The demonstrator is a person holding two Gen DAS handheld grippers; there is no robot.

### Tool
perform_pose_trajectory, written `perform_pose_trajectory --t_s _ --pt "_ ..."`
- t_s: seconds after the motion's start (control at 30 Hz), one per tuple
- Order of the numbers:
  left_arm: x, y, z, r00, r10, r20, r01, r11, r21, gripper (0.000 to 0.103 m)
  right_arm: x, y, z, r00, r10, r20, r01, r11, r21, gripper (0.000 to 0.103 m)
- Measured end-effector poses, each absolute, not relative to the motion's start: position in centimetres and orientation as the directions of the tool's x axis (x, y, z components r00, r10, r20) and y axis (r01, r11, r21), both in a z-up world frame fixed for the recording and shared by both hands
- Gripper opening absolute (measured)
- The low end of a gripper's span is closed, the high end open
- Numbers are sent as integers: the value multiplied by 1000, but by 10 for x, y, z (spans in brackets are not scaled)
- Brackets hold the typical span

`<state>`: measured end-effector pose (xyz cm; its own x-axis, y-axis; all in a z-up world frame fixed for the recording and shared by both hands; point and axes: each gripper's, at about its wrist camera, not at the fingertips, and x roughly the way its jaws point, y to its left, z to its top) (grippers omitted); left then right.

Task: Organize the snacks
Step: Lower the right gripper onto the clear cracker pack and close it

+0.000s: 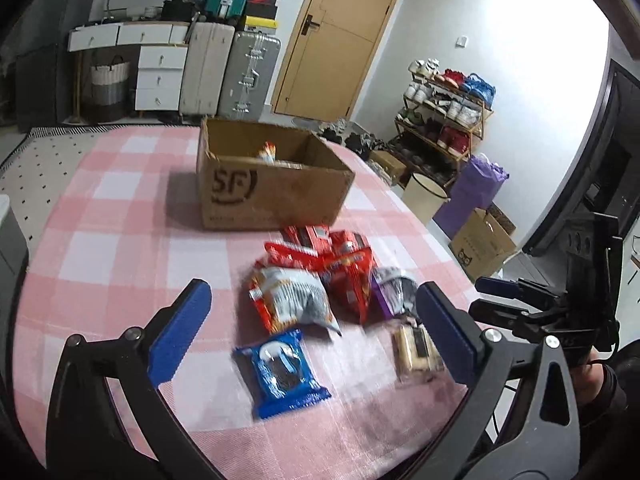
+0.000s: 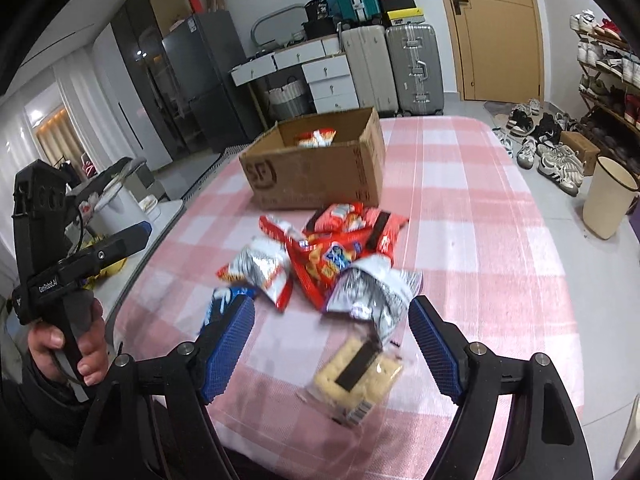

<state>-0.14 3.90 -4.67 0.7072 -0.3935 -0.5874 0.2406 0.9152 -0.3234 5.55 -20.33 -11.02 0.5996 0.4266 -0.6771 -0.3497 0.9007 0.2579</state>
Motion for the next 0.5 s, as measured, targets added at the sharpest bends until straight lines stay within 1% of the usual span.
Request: perform_pose_trajectory --t_s 0.13,0.5 --pt "0 29 -61 691 -393 -607 241 917 -318 102 56 -203 -129 572 417 -707 -340 904 258 92" --pt "11 36 -70 699 -368 -613 201 924 -325 102 66 -199 -187 478 395 -785 -299 913 277 92"
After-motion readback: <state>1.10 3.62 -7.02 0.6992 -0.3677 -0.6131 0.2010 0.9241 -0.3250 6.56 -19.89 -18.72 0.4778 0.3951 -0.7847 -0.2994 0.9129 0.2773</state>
